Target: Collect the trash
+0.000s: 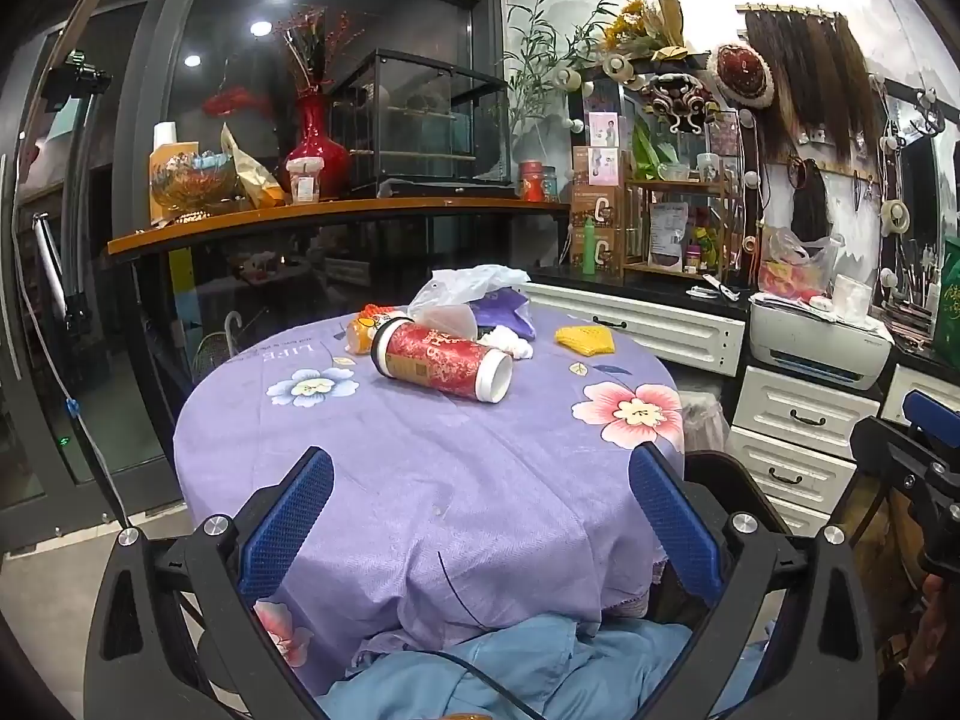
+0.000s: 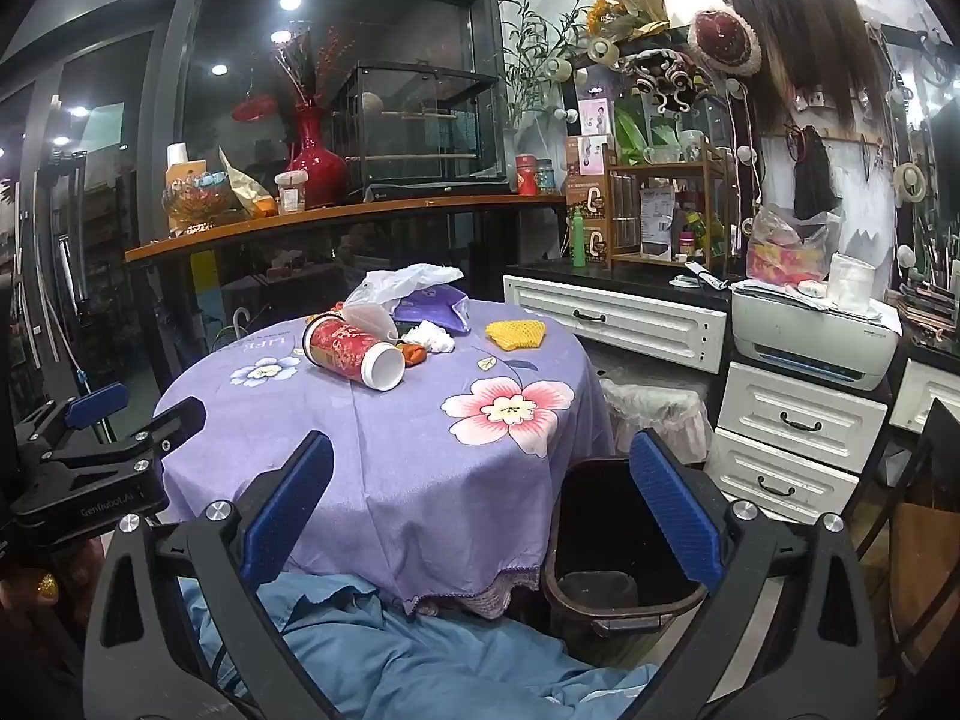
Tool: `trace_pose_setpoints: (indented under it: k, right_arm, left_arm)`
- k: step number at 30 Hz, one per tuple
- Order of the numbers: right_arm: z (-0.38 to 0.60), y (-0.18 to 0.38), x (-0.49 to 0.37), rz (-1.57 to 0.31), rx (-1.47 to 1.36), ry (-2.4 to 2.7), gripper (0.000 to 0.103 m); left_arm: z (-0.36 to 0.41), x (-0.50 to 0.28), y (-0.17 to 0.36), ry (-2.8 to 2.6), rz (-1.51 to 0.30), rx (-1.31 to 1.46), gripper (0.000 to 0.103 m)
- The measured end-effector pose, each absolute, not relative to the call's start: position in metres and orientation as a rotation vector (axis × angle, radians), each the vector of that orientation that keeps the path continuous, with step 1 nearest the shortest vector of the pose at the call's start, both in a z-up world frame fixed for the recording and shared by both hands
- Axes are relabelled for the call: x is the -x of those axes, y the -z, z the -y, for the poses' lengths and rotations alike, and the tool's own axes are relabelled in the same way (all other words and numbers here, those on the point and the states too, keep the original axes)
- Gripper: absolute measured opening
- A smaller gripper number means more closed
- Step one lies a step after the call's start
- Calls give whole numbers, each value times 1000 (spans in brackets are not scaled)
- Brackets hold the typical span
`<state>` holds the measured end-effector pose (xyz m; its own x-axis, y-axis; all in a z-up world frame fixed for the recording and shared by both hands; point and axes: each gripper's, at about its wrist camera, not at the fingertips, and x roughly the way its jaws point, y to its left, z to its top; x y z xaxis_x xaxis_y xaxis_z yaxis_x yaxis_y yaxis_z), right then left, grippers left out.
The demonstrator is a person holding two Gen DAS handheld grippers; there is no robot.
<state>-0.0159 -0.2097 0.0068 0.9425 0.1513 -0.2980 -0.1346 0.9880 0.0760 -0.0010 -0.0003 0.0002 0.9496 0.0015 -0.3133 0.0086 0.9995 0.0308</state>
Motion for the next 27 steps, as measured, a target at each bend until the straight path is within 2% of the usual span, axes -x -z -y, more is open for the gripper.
trace_pose_setpoints:
  k: [27]
  right_arm:
    - [211,-1,13,-307,-60,-147,98]
  left_arm:
    - [3,-1,2,13,-334,-33,98]
